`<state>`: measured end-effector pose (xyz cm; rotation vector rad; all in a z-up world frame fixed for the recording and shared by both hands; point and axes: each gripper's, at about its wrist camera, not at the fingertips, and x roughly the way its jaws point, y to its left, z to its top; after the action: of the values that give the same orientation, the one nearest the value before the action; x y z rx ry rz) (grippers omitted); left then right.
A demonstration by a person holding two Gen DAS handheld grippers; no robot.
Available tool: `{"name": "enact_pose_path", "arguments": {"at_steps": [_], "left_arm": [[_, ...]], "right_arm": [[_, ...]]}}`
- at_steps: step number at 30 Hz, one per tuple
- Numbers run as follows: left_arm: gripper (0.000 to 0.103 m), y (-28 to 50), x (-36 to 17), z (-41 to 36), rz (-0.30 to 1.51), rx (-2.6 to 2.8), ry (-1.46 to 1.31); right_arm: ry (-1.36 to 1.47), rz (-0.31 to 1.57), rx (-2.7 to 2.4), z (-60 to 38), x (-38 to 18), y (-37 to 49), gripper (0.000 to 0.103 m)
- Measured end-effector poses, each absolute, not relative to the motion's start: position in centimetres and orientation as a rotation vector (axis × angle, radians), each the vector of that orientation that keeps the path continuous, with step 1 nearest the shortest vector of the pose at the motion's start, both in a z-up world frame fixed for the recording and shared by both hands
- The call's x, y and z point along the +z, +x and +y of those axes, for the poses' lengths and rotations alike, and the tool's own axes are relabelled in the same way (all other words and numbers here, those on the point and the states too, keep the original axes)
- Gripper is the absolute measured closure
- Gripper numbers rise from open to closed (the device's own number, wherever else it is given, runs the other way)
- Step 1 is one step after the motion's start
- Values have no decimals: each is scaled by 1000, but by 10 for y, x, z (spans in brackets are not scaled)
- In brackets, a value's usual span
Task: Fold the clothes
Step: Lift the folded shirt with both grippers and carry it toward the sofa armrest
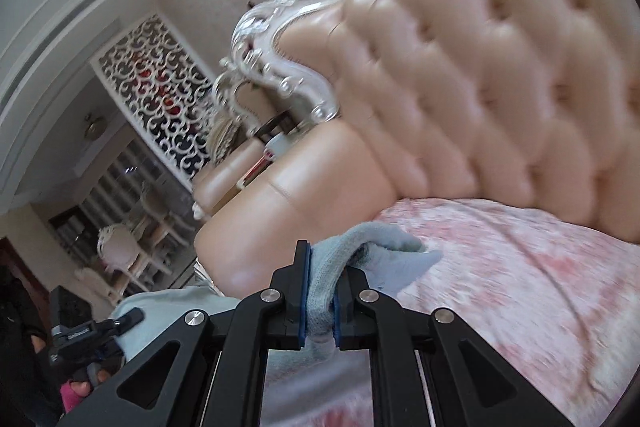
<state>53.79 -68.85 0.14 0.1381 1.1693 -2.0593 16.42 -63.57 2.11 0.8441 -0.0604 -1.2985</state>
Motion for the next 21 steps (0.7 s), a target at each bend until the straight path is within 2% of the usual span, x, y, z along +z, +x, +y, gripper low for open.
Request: {"name": "enact_pose_path", "arguments": {"at_steps": [5, 10, 12, 16, 21], "left_arm": [[90, 576, -52, -668, 1118, -1943, 50], [90, 576, -158, -643, 1254, -1816, 152], [90, 575, -182, -637, 1300, -1797, 161], [90, 574, -188, -631, 1302, -1807, 145], [90, 577, -183, -629, 1333, -1761, 154]], "right_arm": [[892, -8, -1244, -701, -35, 189, 94], [1036, 115, -1215, -720, -136, 203, 94], [1089, 125, -1223, -716, -168, 197, 94], [1121, 65, -1204, -708, -183, 178, 94], [1073, 52, -1189, -702, -160, 176, 94]]}}
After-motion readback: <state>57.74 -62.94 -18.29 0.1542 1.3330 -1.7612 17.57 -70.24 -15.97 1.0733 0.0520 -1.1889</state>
